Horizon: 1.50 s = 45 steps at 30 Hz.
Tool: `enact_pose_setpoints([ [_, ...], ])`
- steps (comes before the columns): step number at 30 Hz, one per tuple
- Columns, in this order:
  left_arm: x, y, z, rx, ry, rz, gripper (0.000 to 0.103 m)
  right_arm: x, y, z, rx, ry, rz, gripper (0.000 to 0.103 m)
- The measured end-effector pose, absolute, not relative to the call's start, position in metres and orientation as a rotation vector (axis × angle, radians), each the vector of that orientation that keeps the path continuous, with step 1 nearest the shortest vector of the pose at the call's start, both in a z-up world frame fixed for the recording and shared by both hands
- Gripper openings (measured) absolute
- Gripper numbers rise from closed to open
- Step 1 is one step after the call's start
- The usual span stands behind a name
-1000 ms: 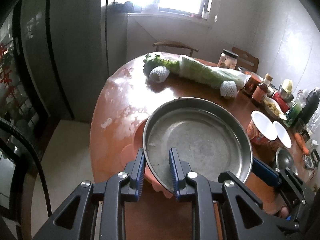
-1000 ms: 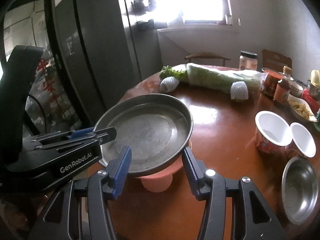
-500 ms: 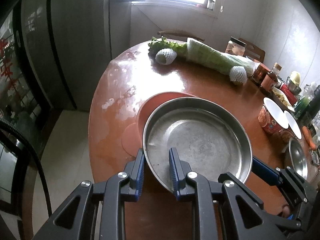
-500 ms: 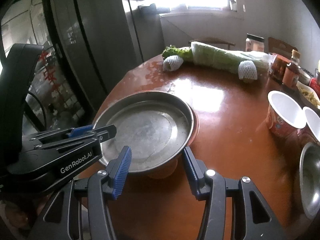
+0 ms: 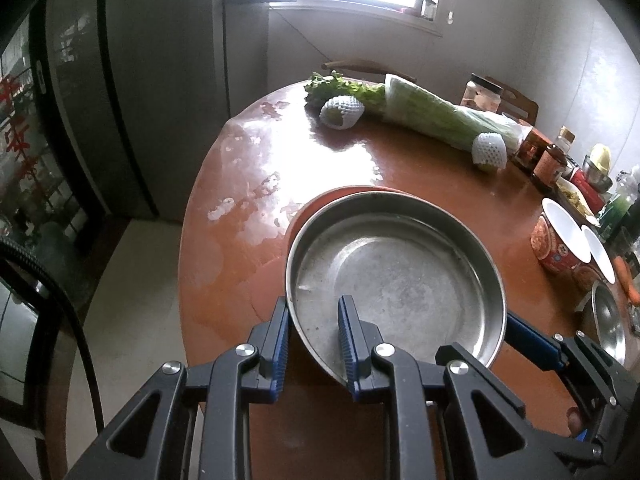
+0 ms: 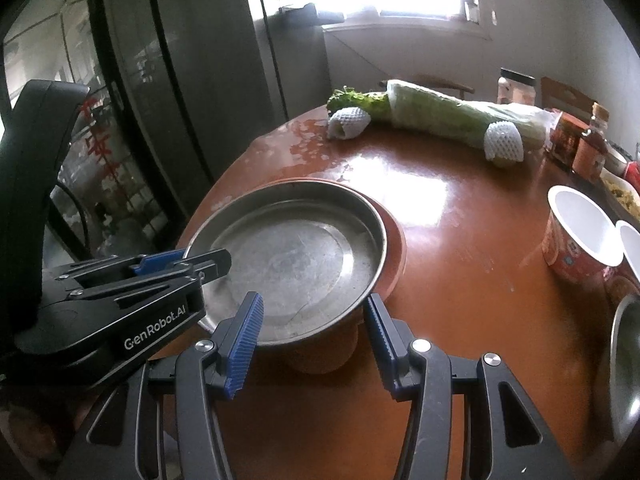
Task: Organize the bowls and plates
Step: 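Lower the silver tray onto the pink plate, keeping the left gripper on its rim, then open the left gripper and withdraw it from the silver tray rim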
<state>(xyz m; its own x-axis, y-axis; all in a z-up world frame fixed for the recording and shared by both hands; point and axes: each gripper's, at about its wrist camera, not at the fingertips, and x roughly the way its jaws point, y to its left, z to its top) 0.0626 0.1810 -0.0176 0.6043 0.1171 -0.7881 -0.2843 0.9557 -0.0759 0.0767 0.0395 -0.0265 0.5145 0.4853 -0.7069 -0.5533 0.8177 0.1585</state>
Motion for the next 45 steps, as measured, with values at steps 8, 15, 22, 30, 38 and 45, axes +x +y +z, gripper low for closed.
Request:
enact_pose_setpoints([
  [8, 0.067, 0.185, -0.017, -0.201, 0.883, 0.236, 0.023, 0.088, 0.046, -0.03, -0.106, 0.806, 0.621, 0.054],
  [15, 0.07, 0.189, -0.018, -0.217, 0.875, 0.231, 0.023, 0.095, 0.05, -0.032, -0.118, 0.792, 0.615, 0.054],
  [22, 0.076, 0.189, -0.016, -0.212, 0.873, 0.237, 0.024, 0.102, 0.052, -0.035, -0.143, 0.777, 0.588, 0.054],
  [30, 0.074, 0.196, -0.016, -0.26, 0.874, 0.21, 0.024, 0.103, 0.048, -0.033, -0.129, 0.771, 0.593, 0.054],
  [38, 0.072, 0.192, -0.013, -0.247, 0.861, 0.212, 0.025, 0.103, 0.045, -0.031, -0.121, 0.773, 0.597, 0.054],
  [45, 0.067, 0.189, -0.01, -0.244, 0.844, 0.209, 0.028, 0.104, 0.042, -0.029, -0.103, 0.789, 0.607, 0.055],
])
